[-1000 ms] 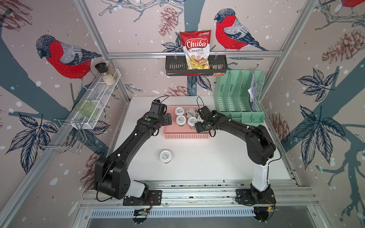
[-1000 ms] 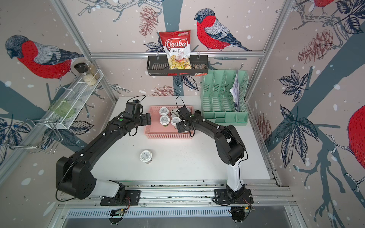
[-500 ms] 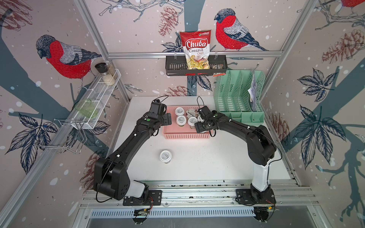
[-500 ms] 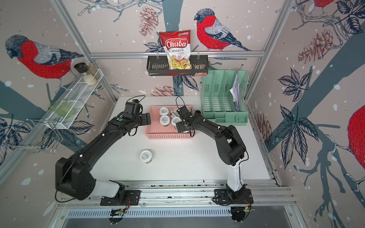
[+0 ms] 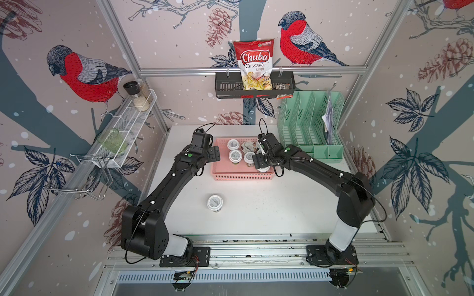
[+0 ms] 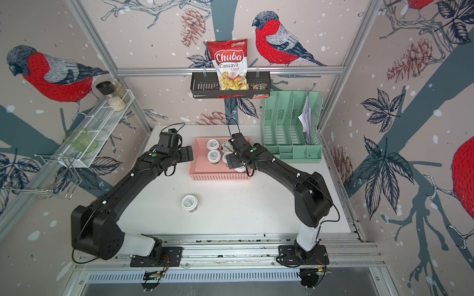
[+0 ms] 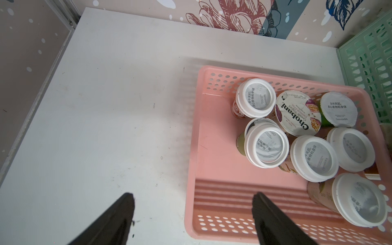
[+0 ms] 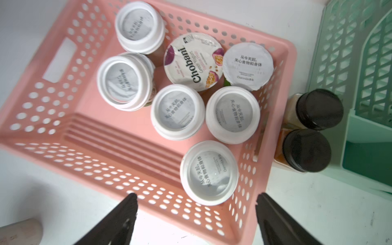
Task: Put the yogurt in the basket
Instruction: Place the yogurt in the basket, then pick up the yogurt from the center of the board.
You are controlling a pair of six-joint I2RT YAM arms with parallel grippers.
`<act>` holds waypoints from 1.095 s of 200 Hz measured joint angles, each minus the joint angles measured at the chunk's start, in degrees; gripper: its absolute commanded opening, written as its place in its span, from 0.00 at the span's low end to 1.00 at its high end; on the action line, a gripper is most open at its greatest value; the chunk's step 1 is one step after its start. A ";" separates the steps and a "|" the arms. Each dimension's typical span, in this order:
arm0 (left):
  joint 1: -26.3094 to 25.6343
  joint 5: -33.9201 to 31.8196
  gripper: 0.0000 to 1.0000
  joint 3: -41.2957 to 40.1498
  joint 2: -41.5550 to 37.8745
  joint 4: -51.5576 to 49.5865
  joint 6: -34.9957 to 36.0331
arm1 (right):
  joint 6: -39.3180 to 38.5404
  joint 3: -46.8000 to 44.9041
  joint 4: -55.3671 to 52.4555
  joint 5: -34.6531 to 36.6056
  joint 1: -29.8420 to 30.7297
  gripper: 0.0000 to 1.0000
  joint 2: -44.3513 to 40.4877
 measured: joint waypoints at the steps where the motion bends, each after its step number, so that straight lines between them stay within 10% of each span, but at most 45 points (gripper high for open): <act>1: 0.20 0.13 0.90 0.00 0.07 0.04 -0.09 | -0.02 -0.07 0.02 0.07 0.20 0.90 -0.13; 99: 5.46 5.33 0.90 -1.07 -1.11 0.28 -2.40 | -9.01 -0.96 9.77 -1.73 28.28 0.95 5.62; 219: 7.39 5.79 0.90 -1.14 -1.09 1.03 -3.74 | -9.99 4.04 12.98 -4.13 28.17 1.00 14.03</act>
